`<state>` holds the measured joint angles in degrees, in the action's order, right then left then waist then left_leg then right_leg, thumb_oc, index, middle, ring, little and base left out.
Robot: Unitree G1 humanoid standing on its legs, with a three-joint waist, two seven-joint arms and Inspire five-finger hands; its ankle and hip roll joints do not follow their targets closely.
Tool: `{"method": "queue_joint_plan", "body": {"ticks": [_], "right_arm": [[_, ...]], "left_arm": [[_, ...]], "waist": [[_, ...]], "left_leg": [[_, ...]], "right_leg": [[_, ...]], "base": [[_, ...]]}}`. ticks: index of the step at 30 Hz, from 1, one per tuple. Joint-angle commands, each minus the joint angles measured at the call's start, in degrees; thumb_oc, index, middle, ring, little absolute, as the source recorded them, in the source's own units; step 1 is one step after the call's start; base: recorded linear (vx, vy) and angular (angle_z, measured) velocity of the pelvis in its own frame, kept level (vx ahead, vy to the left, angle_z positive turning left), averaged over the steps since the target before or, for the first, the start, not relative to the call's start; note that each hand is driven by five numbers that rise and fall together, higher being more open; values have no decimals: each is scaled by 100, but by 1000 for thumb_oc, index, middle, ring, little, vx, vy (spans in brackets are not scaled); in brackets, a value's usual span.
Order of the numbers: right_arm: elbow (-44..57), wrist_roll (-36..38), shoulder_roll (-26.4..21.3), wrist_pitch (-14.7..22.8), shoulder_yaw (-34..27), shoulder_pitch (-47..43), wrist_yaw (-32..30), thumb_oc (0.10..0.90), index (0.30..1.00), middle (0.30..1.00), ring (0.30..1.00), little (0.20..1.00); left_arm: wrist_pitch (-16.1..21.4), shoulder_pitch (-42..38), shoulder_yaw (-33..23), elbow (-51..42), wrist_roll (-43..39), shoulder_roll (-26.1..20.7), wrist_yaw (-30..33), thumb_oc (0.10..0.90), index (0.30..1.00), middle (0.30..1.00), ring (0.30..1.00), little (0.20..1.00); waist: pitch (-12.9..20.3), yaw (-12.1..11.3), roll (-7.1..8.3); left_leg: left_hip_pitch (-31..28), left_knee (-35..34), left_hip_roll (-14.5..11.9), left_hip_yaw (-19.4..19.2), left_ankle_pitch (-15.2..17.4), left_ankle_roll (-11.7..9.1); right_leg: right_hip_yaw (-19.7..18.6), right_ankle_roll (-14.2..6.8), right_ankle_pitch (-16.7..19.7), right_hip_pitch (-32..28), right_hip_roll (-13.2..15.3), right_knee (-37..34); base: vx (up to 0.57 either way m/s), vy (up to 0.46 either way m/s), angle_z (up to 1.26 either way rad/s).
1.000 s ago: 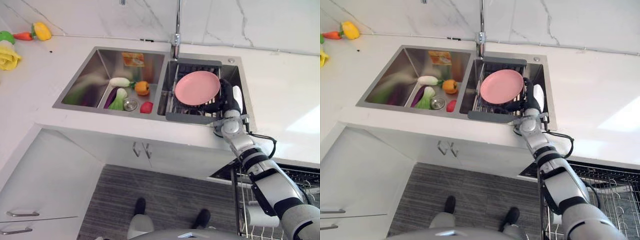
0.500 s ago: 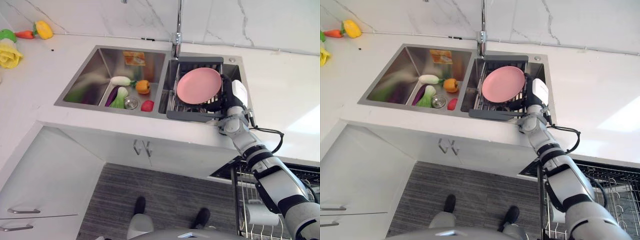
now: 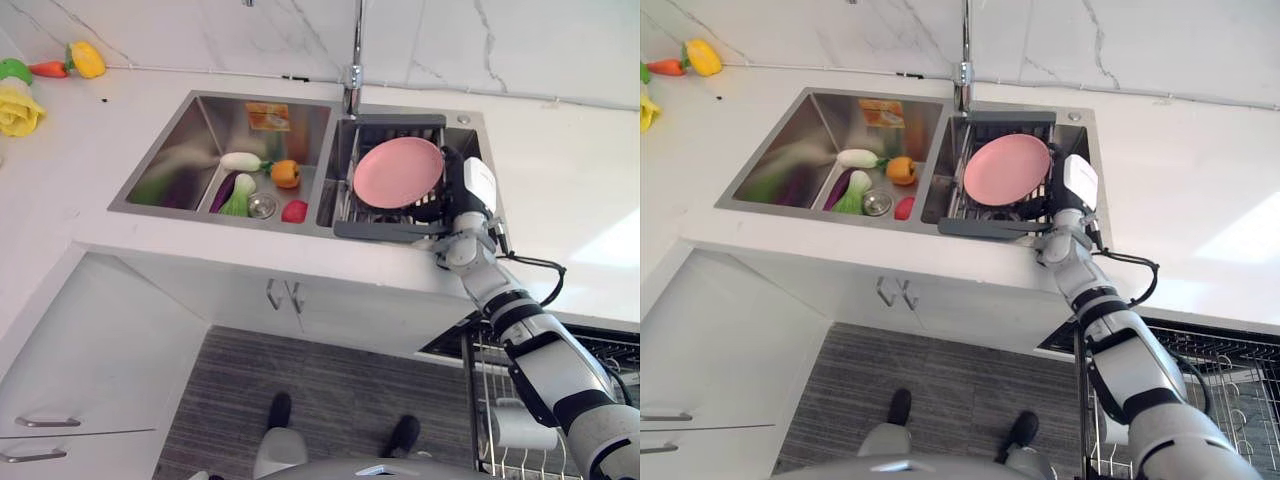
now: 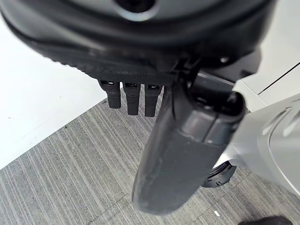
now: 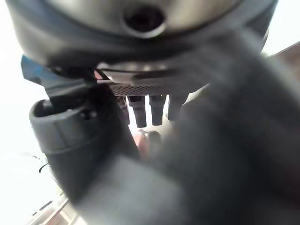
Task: Place the dishes in the dishwasher.
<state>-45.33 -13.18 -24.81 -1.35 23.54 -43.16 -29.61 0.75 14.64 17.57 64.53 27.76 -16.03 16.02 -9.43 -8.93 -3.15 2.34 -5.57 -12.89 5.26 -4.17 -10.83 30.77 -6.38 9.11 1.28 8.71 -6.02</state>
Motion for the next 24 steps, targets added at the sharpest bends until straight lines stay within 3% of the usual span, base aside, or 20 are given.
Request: {"method": "queue_joint_plan", "body": {"ticks": [1, 4, 5, 6, 7, 8, 24], "right_arm": [[238, -649, -238, 211, 177, -599, -474, 800, 900, 900, 900, 900], [334, -746, -287, 258, 261, -582, -383, 800, 900, 900, 900, 900], [402, -799, -321, 278, 316, -577, -318, 778, 867, 867, 867, 867], [470, -884, -399, 302, 439, -588, -211, 532, 498, 498, 498, 498], [470, -883, -400, 302, 440, -589, -210, 515, 472, 472, 472, 472], [432, -867, -415, 327, 481, -608, -157, 400, 300, 300, 300, 300], [317, -670, -300, 356, 481, -717, -211, 400, 300, 300, 300, 300]], "left_arm": [[-44, -299, 510, 115, 173, -309, 162, 800, 900, 900, 900, 900], [-6, -269, 485, 50, 204, -339, 146, 800, 900, 900, 900, 900], [-2, -240, 474, 47, 230, -353, 153, 800, 900, 900, 900, 900], [10, -207, 469, 14, 256, -377, 131, 800, 900, 900, 900, 900], [9, -205, 469, 12, 256, -376, 130, 800, 900, 900, 900, 900], [18, -177, 479, 22, 280, -388, 126, 800, 900, 900, 900, 900], [-28, -241, 531, 192, 237, -331, 145, 800, 900, 900, 900, 900]], "waist": [[-343, -443, 164], [-347, -464, 155], [-353, -478, 153], [-350, -499, 154], [-349, -497, 152], [-353, -515, 155], [-355, -514, 174]], "left_leg": [[-147, 83, 288, -24, 499, 409], [-143, 85, 296, -20, 499, 410], [-139, 85, 296, -16, 497, 408], [-133, 83, 293, -9, 498, 407], [-132, 83, 293, -8, 498, 407], [-128, 84, 294, 6, 495, 410], [-113, 91, 298, 16, 490, 422]], "right_leg": [[-212, -306, -628, -196, 446, 266], [-206, -308, -633, -196, 452, 272], [-199, -308, -636, -198, 455, 273], [-186, -311, -639, -194, 462, 277], [-185, -311, -639, -194, 462, 277], [-180, -310, -638, -197, 469, 278], [-181, -312, -642, -206, 466, 277]], "base": [[0, 0, 0], [0, 0, 0], [0, 0, 0], [0, 0, 0], [0, 0, 0], [0, 0, 0], [0, 0, 0]]}}
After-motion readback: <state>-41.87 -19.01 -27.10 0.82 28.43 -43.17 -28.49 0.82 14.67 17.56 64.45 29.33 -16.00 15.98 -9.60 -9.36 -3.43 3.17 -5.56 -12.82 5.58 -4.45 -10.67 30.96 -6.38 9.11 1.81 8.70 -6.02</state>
